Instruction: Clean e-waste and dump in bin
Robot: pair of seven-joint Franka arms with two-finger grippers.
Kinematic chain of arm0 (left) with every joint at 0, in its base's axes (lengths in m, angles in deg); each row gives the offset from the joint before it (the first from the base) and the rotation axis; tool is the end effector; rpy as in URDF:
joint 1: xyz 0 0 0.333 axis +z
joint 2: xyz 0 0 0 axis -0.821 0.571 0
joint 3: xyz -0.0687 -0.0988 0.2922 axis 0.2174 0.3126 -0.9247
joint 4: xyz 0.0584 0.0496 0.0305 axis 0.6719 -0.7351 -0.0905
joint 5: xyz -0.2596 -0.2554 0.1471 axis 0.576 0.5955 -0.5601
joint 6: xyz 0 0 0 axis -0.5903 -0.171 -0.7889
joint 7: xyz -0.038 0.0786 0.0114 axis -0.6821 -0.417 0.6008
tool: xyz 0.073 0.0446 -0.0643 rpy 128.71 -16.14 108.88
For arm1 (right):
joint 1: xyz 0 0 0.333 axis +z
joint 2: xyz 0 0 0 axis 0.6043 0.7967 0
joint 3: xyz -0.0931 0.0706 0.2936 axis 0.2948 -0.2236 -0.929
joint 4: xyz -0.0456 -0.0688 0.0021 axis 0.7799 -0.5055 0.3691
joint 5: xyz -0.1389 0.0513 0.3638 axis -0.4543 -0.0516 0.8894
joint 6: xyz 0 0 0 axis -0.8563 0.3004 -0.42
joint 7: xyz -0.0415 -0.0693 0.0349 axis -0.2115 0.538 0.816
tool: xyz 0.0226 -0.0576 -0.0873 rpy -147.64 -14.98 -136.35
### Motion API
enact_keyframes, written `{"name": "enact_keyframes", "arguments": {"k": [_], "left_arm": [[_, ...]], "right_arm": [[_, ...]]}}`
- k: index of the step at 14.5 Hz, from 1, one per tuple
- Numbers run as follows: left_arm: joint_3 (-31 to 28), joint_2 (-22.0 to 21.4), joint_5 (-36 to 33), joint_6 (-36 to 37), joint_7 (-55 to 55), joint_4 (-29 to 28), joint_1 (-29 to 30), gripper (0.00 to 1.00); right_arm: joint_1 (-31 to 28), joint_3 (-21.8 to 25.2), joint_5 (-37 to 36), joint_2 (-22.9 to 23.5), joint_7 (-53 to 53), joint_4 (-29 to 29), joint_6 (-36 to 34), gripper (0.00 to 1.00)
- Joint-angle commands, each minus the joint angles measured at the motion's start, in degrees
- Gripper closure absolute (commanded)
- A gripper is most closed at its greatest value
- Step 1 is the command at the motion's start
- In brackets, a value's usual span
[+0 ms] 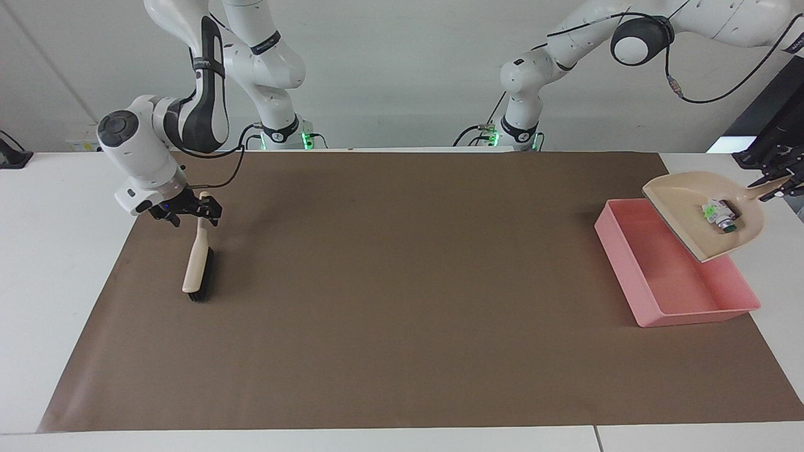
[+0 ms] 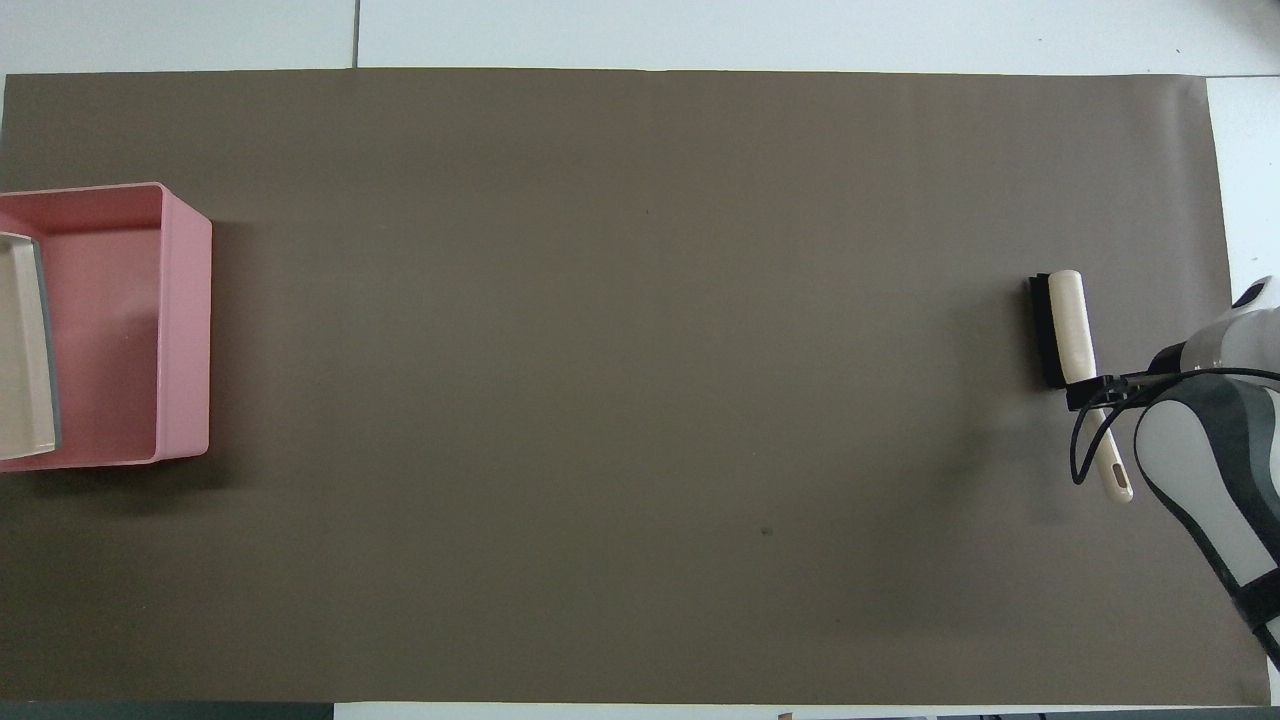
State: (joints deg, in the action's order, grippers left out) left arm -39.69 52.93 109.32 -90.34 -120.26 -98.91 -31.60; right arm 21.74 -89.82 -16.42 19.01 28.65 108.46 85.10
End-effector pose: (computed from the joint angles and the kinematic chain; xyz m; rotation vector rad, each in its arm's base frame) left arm 0.5368 0.4103 0.5091 2.0882 -1.9393 0.4471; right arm 0.5054 -0.1072 0.3955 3.0932 0.0554 -0.0613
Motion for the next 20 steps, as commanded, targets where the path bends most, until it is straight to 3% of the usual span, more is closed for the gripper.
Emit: {"name": "enact_keyframes", "arguments": {"k": [1,5,8,10,14,20], "left_arm": [[-0.6,1.0,-4.5,-3.2,-1.7,2.5,-1.2,1.00],[-0.8,0.4,-14.1,-8.5,-2.0,2.4,-6.8,1.00],[-0.6,-1.7,-24.6,-14.2,-2.2,2.1,-13.1,1.00],[-0.7,-1.8,-27.8,-16.6,-1.5,2.1,-15.3,1.00],[-0.6,-2.2,-38.4,-21.7,0.3,1.0,-20.3,1.00],[-0.6,-6.7,-55.3,-23.0,16.8,-3.2,-26.4,1.00]], "right_arm": [[2.9,-0.6,0.3,-0.7,-3.2,-8.2,-5.4,0.01],[8.0,-0.6,0.4,-0.2,-14.2,-23.1,-20.6,0.01],[8.2,-1.1,0.6,-0.6,-15.8,-29.1,-26.0,0.01],[8.1,-1.0,2.8,-0.1,-16.3,-32.8,-29.8,0.01],[8.1,-1.0,2.5,0.7,-19.2,-34.9,-33.0,0.01],[8.1,-1.0,2.6,0.6,-19.1,-35.0,-34.9,0.01]]}}
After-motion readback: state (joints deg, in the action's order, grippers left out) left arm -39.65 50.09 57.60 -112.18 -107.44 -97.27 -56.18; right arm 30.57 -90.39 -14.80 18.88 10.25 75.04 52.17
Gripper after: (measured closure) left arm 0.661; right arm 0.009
